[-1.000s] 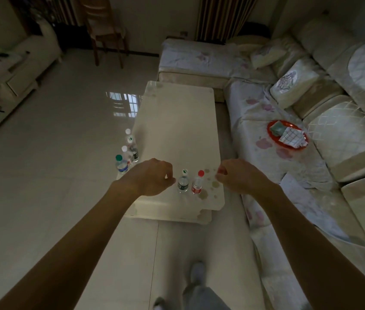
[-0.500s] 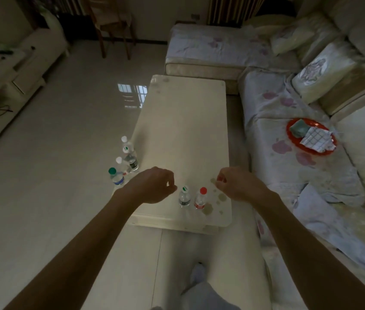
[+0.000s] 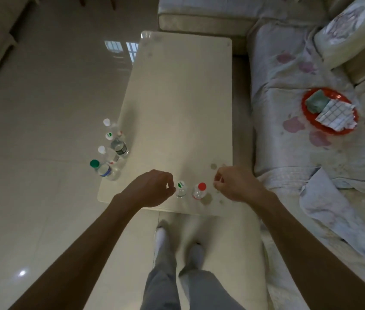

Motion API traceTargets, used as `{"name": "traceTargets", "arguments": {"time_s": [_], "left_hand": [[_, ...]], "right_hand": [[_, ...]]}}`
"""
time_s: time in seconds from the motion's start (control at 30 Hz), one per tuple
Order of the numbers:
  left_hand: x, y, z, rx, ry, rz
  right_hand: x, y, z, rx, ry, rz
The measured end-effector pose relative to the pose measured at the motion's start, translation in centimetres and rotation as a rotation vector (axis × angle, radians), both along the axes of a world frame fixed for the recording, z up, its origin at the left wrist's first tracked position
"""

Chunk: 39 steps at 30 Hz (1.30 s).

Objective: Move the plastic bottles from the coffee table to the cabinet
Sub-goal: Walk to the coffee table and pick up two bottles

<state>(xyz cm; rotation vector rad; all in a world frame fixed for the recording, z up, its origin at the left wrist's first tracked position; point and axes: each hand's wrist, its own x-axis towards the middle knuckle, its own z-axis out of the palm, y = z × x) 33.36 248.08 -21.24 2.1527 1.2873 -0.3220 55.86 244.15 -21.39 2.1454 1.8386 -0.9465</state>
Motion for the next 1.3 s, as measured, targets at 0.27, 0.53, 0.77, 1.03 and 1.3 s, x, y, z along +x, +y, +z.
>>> {"name": "traceTargets", "arguments": {"time_s": [0.27, 0.53, 0.77, 1.03, 1.3], "left_hand": [[1.1, 3.3, -9.9, -0.086, -0.031, -0.024], [2.2, 4.7, -20.2, -0.139, -0.048, 0.022], [2.1, 4.4, -28.0, -0.192, -0.106, 0.071], [2.4, 2.9, -33.6, -0.179, -0.27, 0.198], [3.1, 2.2, -35.2, -0.097, -0.401, 0.281]], "right_hand": [[-0.3, 1.6, -9.5, -0.096, 0.045, -0.119], [0.1, 1.6, -18.7, -0.1, 0.107, -0.251], [1.1, 1.4, -26.7, -0.097, 0.178, -0.348], [0.4, 0.2, -32.2, 0.0, 0.349, -0.34], [-0.2, 0.0, -34.0, 0.096, 0.403, -0.402]]}}
